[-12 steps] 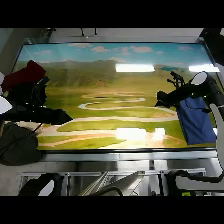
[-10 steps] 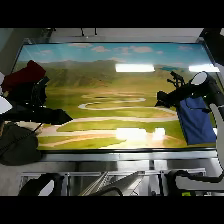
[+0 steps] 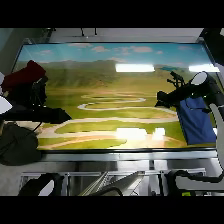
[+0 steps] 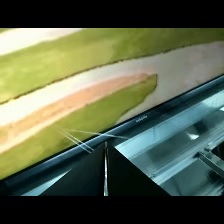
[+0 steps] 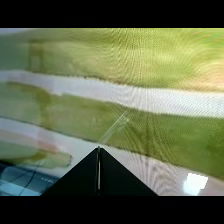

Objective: Fold the shirts.

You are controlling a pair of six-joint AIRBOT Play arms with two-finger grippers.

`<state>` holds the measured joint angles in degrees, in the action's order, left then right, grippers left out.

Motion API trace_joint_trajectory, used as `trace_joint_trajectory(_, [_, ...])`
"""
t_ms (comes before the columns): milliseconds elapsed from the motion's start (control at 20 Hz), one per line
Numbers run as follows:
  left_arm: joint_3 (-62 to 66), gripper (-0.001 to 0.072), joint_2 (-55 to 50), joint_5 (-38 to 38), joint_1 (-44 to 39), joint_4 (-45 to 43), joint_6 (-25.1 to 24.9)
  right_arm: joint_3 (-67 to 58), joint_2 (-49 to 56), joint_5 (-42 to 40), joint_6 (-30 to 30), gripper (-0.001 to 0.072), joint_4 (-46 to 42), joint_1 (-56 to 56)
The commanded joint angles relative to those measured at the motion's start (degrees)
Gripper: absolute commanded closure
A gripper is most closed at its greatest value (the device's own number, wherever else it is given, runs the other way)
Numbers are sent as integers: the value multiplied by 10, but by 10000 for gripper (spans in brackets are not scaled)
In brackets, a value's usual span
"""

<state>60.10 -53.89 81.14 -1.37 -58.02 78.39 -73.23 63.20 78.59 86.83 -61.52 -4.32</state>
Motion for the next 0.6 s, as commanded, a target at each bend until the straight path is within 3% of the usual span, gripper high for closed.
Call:
trace_joint_trajectory(0, [35,686,-5,-59,0,-80,1,0,0,-1,0,695,0,1])
trace_joint_trajectory(150, [117,684,-45,-66,0,-145,1,0,0,-1,0,695,0,1])
trace_joint_trajectory(550, [273,687,-180,20,0,-154,1,0,0,-1,0,695,0,1])
